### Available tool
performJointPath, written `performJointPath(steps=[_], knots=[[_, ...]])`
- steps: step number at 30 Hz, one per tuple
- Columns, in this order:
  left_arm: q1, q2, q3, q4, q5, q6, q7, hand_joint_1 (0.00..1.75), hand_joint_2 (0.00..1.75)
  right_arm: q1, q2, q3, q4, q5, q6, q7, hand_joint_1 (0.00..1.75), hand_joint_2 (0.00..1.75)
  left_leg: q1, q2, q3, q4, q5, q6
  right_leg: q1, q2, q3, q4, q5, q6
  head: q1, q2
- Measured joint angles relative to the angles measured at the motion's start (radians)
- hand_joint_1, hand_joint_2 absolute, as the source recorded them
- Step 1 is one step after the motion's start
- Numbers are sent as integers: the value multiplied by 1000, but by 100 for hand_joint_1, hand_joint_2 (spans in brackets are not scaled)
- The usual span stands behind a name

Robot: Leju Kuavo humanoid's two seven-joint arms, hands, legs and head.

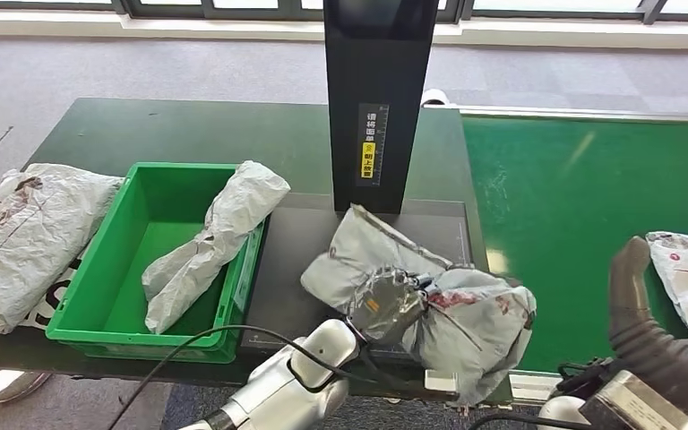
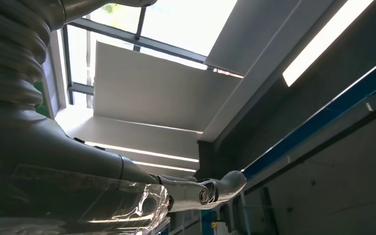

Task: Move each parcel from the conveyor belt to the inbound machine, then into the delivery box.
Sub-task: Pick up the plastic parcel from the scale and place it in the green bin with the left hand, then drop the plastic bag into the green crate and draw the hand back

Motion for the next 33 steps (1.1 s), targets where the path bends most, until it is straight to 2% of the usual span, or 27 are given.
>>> performJointPath(steps=[3, 6, 14, 16, 18, 23, 29, 31, 33], knots=[[36, 0, 147, -111, -4, 2, -13, 175, 175, 8, 1, -4, -10, 0, 0, 0, 0, 175, 0, 4, 1, 0, -2, 0, 0, 3, 0, 0, 0, 0, 0, 0], [71, 4, 237, -233, 11, 2, -65, 175, 175, 9, 1, -5, -13, -2, 0, 0, 0, 175, 0, 1, -1, 0, 0, 0, 1, 0, -1, 1, 0, -1, 0, 0], [182, 32, 472, -780, 347, 3, -413, 175, 175, 8, 1, -9, -12, -11, 1, 0, 0, 175, 1, -1, -2, 0, 0, -1, 2, -1, -1, 2, -2, -3, 0, 0], [204, 38, 519, -879, 423, 3, -481, 175, 175, 8, 1, -9, -12, -12, 1, 0, 0, 175, 2, -2, -2, -1, 0, -1, 2, -2, -1, 2, -2, -3, 0, 0], [223, 42, 569, -963, 473, 3, -515, 175, 175, 8, 1, -9, -10, -12, 1, 0, 0, 175, 2, -2, -2, -1, 0, -1, 2, -3, -1, 2, -3, -3, 0, 0], [250, 48, 701, -1057, 506, 2, -526, 175, 175, 7, 2, -9, -2, -13, 1, 0, 0, 175, 2, -3, -2, -1, 0, -1, 2, -4, -1, 2, -3, -3, 0, 0], [248, 48, 861, -1011, 418, 1, -507, 175, 175, 6, 2, -9, 11, -13, 1, 0, 0, 175, 2, -3, -1, -1, 0, -1, 2, -4, -1, 2, -2, -3, 0, 0], [238, 46, 898, -961, 314, 0, -451, 175, 175, 6, 2, -9, 12, -11, 1, 0, 0, 175, 2, -3, -1, 0, 0, -2, 1, -4, -1, 1, -2, -3, 0, 0], [214, 40, 922, -877, 111, -1, -310, 175, 175, 6, 2, -8, 12, -9, 1, 0, 0, 175, 1, -4, 0, 0, 0, -1, 1, -5, 0, 1, -2, -3, 0, 0]])
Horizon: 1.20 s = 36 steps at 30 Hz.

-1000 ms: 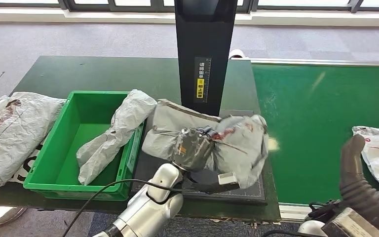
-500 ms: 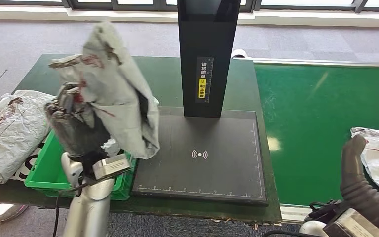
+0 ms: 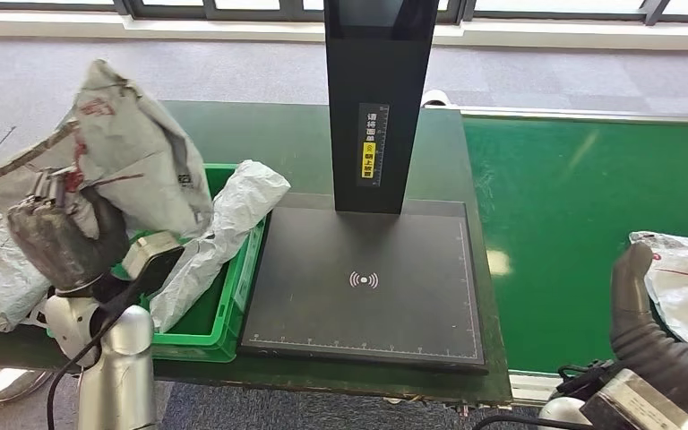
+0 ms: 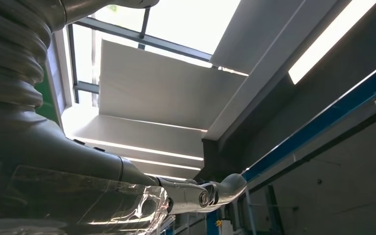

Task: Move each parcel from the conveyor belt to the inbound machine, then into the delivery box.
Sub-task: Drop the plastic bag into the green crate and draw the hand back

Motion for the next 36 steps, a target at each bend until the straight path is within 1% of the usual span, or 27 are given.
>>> performJointPath(steps=[2, 3, 4, 7, 9, 13, 16, 20, 25, 33, 35, 36], knots=[[-26, -5, 8, 106, -207, -2, 163, 175, 175, 0, 0, 1, 0, 1, 0, 0, 0, 175, 0, -1, 0, 0, 0, 0, 0, -1, 0, 0, 0, 0, 0, 0], [-39, -7, 10, 164, -279, -2, 229, 175, 175, 0, 0, 2, 0, 1, 0, 0, 0, 175, 0, 0, 0, 0, 0, 0, 0, 0, 0, 0, 1, 0, 0, 0], [-53, -7, 12, 220, -319, -3, 277, 175, 175, 0, 0, 2, 0, 0, 0, 0, 0, 175, 0, 0, 0, 0, 0, 0, 0, 0, 0, 0, 1, 0, 0, 0], [-99, -3, 22, 374, -348, -2, 372, 175, 175, 0, 0, 4, 0, -1, 0, 0, 0, 175, -1, 2, 0, 0, 0, 0, 0, 2, -1, 0, 2, 0, 0, 0], [-116, 2, 33, 443, -349, -2, 395, 175, 175, 0, 0, 4, 0, -3, 0, 0, 0, 175, -1, 2, 0, 0, 0, 0, 0, 2, -1, 0, 2, 0, 0, 0], [-135, 13, 43, 543, -351, -1, 421, 2, 175, 0, 0, 4, 0, -8, 0, 0, 0, 175, 0, 1, 0, 0, 0, 0, 0, 2, -1, 0, 1, 0, 0, 0], [-150, 21, 48, 595, -351, -1, 438, 0, 175, 0, 0, 4, 0, -16, 0, 0, 0, 175, 0, 1, 0, 0, 0, 0, 0, 2, -1, 0, 1, 0, 0, 0], [-163, 26, 57, 621, -349, 0, 435, 0, 0, 0, 0, 4, 0, -18, 0, 0, 0, 175, 0, 1, 0, 0, 0, 0, 0, 1, 0, 0, 1, 0, 0, 0], [-158, 19, 87, 589, -318, 0, 364, 0, 0, 0, 0, 4, 5, -16, 0, 0, 0, 175, 0, 1, 0, 0, 0, -1, 0, 1, -1, 0, 1, 0, 0, 0], [-154, 9, 118, 551, -307, 0, 336, 0, 0, -2, 0, 4, 15, -14, 0, 0, 0, 175, 0, 1, 0, 0, 0, -1, 0, 1, 0, 0, 1, 0, 0, 0], [-152, 3, 130, 534, -273, 0, 295, 0, 0, -2, 0, 4, 19, -8, 0, 0, 0, 175, 0, 1, -1, 0, 0, -1, 0, 1, -1, 0, 1, 0, 0, 0], [-149, 0, 138, 517, -234, 0, 256, 0, 0, -3, 0, 2, 25, -1, 0, 0, 0, 175, 0, 1, -1, 0, 0, -1, 0, 1, -1, 0, 1, 0, 0, 0]])
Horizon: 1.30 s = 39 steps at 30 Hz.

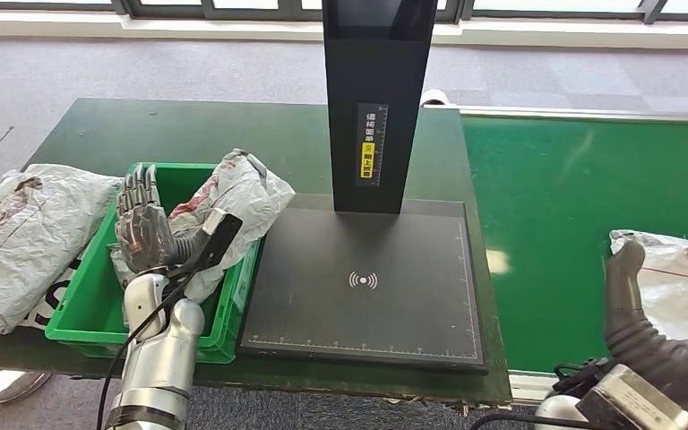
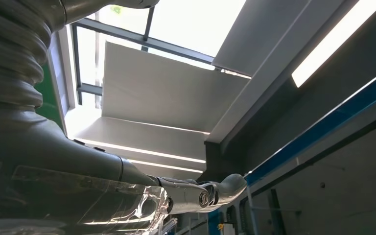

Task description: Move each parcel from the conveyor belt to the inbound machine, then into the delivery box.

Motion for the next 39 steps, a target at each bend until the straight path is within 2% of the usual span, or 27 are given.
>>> performJointPath(steps=[2, 4, 5, 7, 9, 11, 15, 19, 24, 28, 34, 39], knots=[[10, -5, 22, -57, 144, 0, -125, 0, 0, -2, 0, -19, 32, 26, 0, 0, 0, 175, 0, 0, 0, 0, 0, 0, 1, 1, 0, 0, 0, 0, 0, 0], [21, -8, 43, -125, 376, 1, -288, 0, 0, -10, 1, -73, 91, 82, 0, 1, 0, 175, 1, 1, 0, 0, -1, 0, 1, 1, -1, 0, 0, 0, 0, 0], [29, -11, 46, -154, 516, 2, -362, 0, 0, -26, 1, -120, 135, 129, 0, 1, 0, 175, 1, 0, 0, 0, -1, 0, 1, 0, 0, 0, 0, 0, 0, 0], [67, -16, 18, -200, 764, 2, -447, 0, 0, -88, -3, -237, 254, 211, 0, 0, 0, 175, 1, 0, 1, 0, -1, 0, 1, 0, 1, -1, 0, 0, -1, 0], [114, -18, -56, -253, 939, 0, -472, 0, 0, -162, -26, -361, 412, 226, 0, 2, 0, 175, 1, -2, -1, 1, 0, 1, 1, -3, 1, -2, 0, 1, 0, 0], [149, -11, -150, -315, 1062, -10, -478, 0, 0, -236, -71, -475, 588, 244, 1, 8, 0, 175, 0, -6, -3, 2, 2, 3, 0, -7, 1, -2, 1, 3, 0, 0], [218, 13, -304, -432, 1236, -79, -479, 0, 0, -358, -143, -729, 818, 526, 0, 95, 0, 175, -2, -11, -5, 3, 4, 6, -2, -11, 0, -2, 3, 5, 0, 0], [257, 23, -390, -517, 1327, -197, -479, 0, 0, -424, -189, -941, 926, 755, 0, 219, 0, 175, -2, -11, -6, 3, 3, 7, -2, -11, 0, -2, 2, 5, 0, 0], [283, 24, -423, -588, 1399, -377, -479, 0, 0, -460, -250, -1105, 1024, 817, 0, 314, 0, 175, -2, -11, -6, 3, 3, 6, -2, -11, -1, -2, 2, 5, 0, 0], [289, 23, -425, -615, 1414, -430, -479, 0, 175, -473, -281, -1176, 1077, 817, -1, 334, 0, 175, -2, -9, -5, 2, 2, 6, -2, -9, -1, -2, 2, 5, 0, 0], [302, 23, -425, -625, 1468, -576, -478, 0, 175, -484, -335, -1243, 1170, 820, -1, 408, 0, 175, -2, -9, -5, 2, 3, 6, -2, -9, 0, -2, 2, 5, 0, 0], [306, 23, -425, -626, 1481, -608, -478, 0, 175, -484, -366, -1268, 1224, 820, -1, 419, 0, 175, -2, -9, -5, 3, 3, 6, -2, -9, 0, -2, 2, 5, 0, 0]])
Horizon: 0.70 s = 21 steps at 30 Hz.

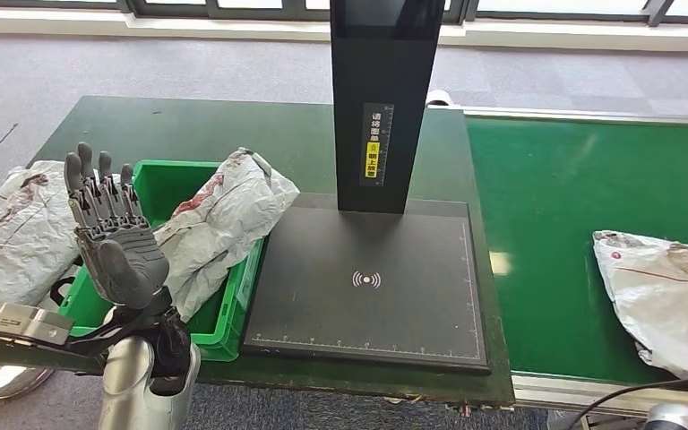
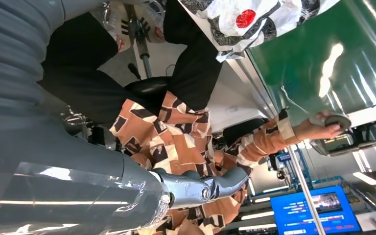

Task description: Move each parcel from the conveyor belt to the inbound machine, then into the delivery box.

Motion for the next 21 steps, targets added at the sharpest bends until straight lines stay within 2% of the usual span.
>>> performJointPath(steps=[8, 13, 15, 18, 21], knots=[[0, 0, 0, 0, 0, -10, 0, 0, 175, -1, -17, -11, 39, 2, 0, 12, 0, 175, 0, 0, 0, 0, 0, 0, 0, 0, 0, 0, 0, 0, 0, 0], [3, 0, 0, 2, 0, -81, 0, 0, 175, -7, -48, -11, 125, -7, 14, 73, 0, 175, 0, 0, 0, 0, 0, 0, 0, 0, 0, 0, 0, 0, 0, 0], [6, 0, -2, 6, -4, -92, 1, 0, 175, -15, -68, -15, 184, -43, 54, 40, 0, 175, 0, 1, 0, 0, 0, 0, 0, 1, 0, 0, 0, 0, 0, 0], [7, 0, -5, 15, -14, -94, 1, 0, 175, -24, -85, -34, 249, -138, 108, -66, 0, 175, 0, 2, 0, 0, 0, 0, 0, 2, 0, 0, 0, 0, 0, 0], [6, 0, -6, 24, -24, -85, 1, 0, 175, -35, -88, -54, 276, -228, 73, -206, 0, 175, 0, 2, 1, 0, 0, 0, 0, 2, 0, 0, 0, 0, 0, 0]])
